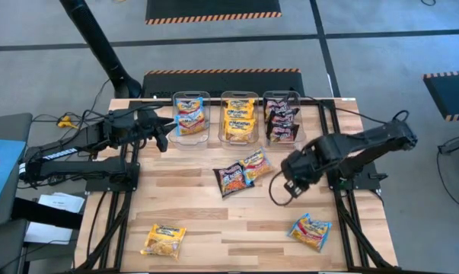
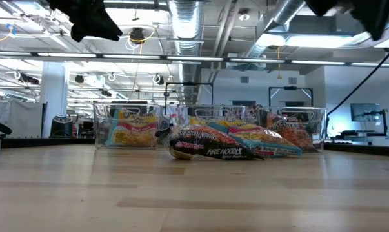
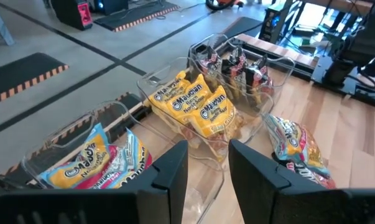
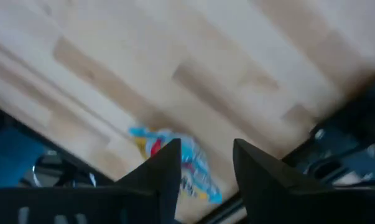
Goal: Sort Maruchan noodles
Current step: Put the blue noodle pack into the left transparent bin
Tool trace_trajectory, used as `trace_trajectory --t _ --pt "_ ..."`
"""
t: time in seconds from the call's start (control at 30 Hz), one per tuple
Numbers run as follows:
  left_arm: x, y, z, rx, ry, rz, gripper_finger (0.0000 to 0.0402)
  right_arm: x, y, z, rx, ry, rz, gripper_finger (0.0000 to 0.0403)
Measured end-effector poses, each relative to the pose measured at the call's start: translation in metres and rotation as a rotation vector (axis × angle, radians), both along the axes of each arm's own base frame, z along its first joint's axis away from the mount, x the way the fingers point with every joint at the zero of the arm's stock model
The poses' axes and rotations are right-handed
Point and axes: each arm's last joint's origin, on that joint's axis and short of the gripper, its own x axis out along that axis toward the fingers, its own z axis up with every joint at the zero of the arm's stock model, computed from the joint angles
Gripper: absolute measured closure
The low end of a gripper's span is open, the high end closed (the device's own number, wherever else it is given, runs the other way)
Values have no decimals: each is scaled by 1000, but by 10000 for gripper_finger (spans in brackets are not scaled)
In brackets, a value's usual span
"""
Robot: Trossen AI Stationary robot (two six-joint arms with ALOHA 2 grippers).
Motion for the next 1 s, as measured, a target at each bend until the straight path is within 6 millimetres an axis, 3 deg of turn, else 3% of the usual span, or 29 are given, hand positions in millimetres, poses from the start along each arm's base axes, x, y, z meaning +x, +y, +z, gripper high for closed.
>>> trace_trajectory --t 0.3,0.73,1.0 --pt "0 0 0 -3 -3 0 296 -13 47 -28 92 54 -24 186" --pt "0 0 0 -70 -49 27 296 -29 92 -59 127 93 -12 184" --pt "0 0 -1 -170 -111 65 296 -23 117 -90 72 198 88 184"
